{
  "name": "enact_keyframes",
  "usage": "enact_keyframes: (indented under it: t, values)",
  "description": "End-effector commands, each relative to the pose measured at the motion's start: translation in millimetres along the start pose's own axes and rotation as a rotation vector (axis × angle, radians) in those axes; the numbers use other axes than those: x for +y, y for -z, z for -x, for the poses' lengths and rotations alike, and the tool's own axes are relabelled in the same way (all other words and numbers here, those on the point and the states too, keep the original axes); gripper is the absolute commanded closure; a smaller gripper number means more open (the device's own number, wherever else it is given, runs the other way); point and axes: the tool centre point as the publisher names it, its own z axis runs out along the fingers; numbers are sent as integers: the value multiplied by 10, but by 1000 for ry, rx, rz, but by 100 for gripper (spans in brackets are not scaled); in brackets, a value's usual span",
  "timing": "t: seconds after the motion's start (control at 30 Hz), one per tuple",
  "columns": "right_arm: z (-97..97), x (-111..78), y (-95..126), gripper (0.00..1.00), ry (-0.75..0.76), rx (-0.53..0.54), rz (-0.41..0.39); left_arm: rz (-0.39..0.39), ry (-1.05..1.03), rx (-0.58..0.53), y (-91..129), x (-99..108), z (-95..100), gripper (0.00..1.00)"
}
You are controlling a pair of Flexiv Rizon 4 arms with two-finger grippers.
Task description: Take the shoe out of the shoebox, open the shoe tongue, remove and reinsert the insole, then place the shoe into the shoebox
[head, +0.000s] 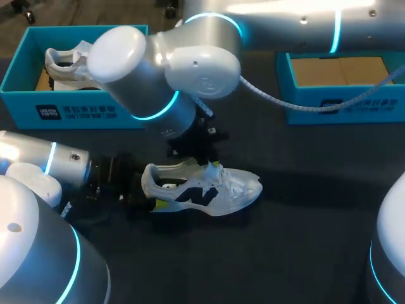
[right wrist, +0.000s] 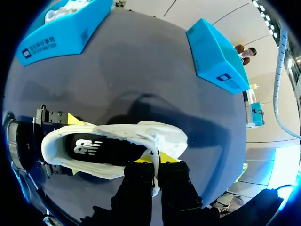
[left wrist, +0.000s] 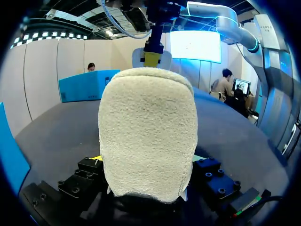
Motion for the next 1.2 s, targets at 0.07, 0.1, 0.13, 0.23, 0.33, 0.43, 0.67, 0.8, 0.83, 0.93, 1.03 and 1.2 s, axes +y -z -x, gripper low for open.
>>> enact_keyframes:
  t: [0.07, 0.1, 0.13, 0.23, 0.33, 0.43, 0.67, 0.8, 0.83, 0.93, 1.03, 1.2]
  values:
    - [221, -66, -60, 100, -287, 81, 14, -1, 0, -4, -27, 17, -9, 100]
    - [246, -70, -75, 100, -284, 86, 13, -1, 0, -4, -27, 17, -9, 100]
    - [270, -74, -88, 100, -284, 88, 14, -1, 0, -4, -27, 17, -9, 100]
    - [328, -88, -133, 100, -283, 101, 11, -1, 0, -4, -27, 17, -9, 100]
    - [374, -102, -170, 100, -281, 112, 10, -1, 0, -4, -27, 17, -9, 100]
    - [414, -106, -218, 100, -281, 120, 11, -1, 0, -4, -27, 17, -9, 100]
    - [501, -118, -343, 100, -279, 134, 10, -1, 0, -4, -27, 17, -9, 100]
    - [535, -168, -431, 100, -280, 145, 4, -1, 0, -4, -27, 17, -9, 100]
    - [538, -180, -447, 100, -282, 149, 3, -1, 0, -4, -27, 17, -9, 100]
    - [555, -221, -526, 100, -287, 163, 0, -1, 0, -4, -27, 17, -9, 100]
    - [561, -240, -602, 100, -286, 177, -1, -1, 0, -4, -27, 17, -9, 100]
    - [587, -254, -702, 98, -287, 198, 4, -1, 0, -4, -27, 17, -9, 100]
